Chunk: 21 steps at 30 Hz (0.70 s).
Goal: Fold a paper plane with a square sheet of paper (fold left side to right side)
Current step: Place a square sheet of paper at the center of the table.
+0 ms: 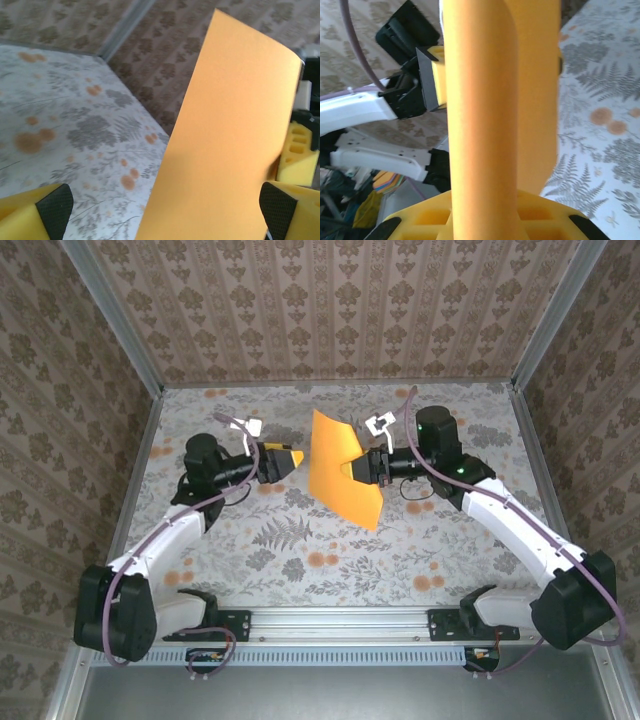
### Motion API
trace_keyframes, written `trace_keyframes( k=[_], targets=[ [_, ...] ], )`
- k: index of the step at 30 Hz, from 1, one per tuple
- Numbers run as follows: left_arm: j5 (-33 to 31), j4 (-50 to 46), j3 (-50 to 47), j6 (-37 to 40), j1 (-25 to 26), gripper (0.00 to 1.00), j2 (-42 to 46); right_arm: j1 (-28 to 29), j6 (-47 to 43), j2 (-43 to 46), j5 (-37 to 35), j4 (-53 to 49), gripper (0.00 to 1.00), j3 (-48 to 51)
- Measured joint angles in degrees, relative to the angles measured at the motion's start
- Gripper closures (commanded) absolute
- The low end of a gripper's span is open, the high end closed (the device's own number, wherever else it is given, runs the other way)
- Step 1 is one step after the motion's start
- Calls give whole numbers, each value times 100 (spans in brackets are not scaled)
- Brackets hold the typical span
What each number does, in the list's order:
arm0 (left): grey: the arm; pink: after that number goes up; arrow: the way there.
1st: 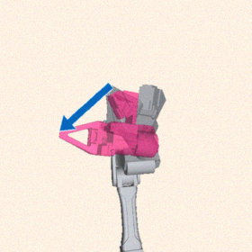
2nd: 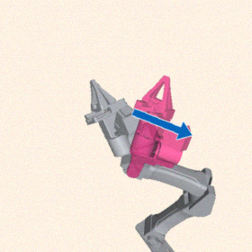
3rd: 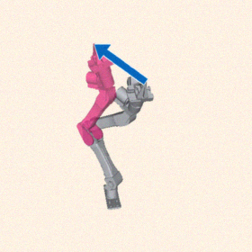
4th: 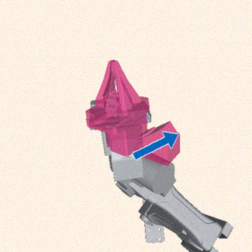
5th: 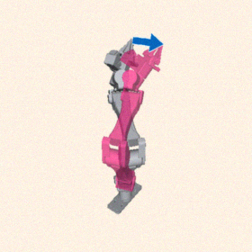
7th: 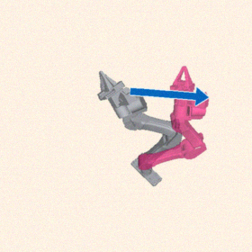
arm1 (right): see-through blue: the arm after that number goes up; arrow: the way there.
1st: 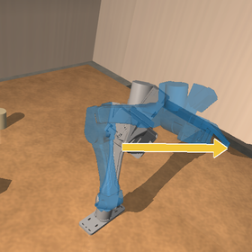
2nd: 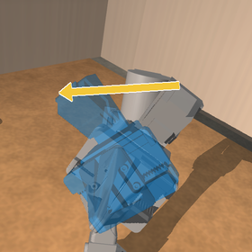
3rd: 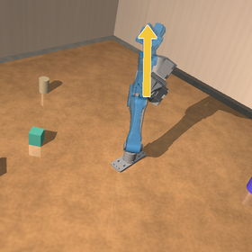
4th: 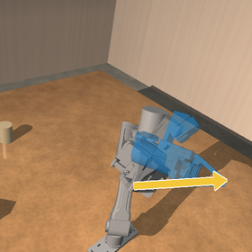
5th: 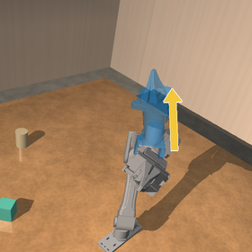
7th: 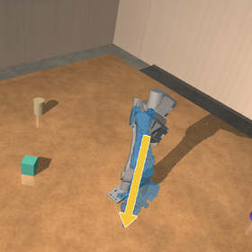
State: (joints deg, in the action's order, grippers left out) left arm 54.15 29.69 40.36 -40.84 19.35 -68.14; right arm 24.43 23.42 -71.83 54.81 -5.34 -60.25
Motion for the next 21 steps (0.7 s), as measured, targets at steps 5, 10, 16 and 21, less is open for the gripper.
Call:
trace_keyframes(
  k=[5, 10, 16, 21],
  targets=[
    [334, 216, 369, 2, 402, 7, -144, 22, 68, 140, 295, 85, 78, -94],
    [531, 339, 518, -35, 579, 60, -243, 15, -72, 173, 190, -92, 74, -175],
    [446, 90, 520, 98, 575, 96, -243, -111, -284, 173, -522, -544, 53, -175],
    [107, -415, 501, 234, 575, 100, -291, -264, -494, 173, -1674, -1143, 33, -168]
  ],
)
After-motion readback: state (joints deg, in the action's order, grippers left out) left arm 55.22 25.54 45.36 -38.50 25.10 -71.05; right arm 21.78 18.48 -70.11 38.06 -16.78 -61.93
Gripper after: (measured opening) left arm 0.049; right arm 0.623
